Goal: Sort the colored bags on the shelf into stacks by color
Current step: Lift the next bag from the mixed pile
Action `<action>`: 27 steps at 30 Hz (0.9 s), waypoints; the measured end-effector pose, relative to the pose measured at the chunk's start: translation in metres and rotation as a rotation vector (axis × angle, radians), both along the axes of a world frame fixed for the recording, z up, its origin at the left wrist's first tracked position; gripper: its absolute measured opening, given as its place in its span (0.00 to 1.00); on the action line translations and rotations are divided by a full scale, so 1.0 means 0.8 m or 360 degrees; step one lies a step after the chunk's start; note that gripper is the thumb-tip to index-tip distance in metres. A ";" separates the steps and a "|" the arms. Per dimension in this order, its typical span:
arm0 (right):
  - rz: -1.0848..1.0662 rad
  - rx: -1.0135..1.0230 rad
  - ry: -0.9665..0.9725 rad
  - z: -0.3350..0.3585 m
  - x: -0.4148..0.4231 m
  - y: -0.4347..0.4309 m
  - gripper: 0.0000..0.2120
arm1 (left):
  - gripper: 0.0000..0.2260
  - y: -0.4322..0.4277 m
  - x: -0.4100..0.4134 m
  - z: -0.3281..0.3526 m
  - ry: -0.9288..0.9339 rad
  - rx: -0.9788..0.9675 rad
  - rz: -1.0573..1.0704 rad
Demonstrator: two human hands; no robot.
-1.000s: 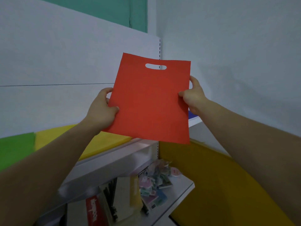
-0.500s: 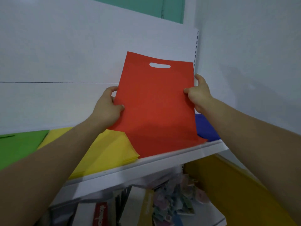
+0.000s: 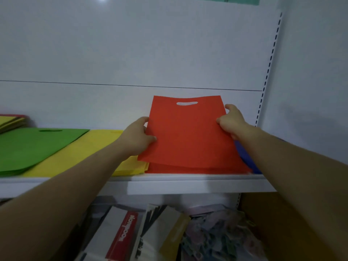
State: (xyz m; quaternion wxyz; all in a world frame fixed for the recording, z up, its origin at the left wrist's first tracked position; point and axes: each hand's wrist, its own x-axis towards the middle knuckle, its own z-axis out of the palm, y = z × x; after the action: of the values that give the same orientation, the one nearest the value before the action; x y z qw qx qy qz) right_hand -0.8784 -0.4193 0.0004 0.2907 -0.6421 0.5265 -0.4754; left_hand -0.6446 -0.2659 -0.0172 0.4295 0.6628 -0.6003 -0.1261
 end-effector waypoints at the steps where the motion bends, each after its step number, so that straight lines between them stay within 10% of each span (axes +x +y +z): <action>1: 0.0009 0.0010 0.0035 -0.005 -0.001 -0.002 0.30 | 0.25 0.002 -0.003 -0.003 -0.0091 0.0042 0.0018; 15: 0.0349 0.0017 0.1523 -0.039 -0.012 0.001 0.27 | 0.27 0.033 -0.009 -0.012 -0.0703 0.0611 -0.0170; 27: 0.0383 0.0000 0.1695 -0.048 -0.015 -0.008 0.20 | 0.36 0.039 -0.019 -0.014 -0.0787 0.0744 -0.0350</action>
State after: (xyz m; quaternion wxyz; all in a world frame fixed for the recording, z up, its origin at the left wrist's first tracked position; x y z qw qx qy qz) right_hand -0.8907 -0.4254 -0.0380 0.0362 -0.8497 0.5238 -0.0481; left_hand -0.6595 -0.2345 -0.0288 0.0918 0.6849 -0.7089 -0.1412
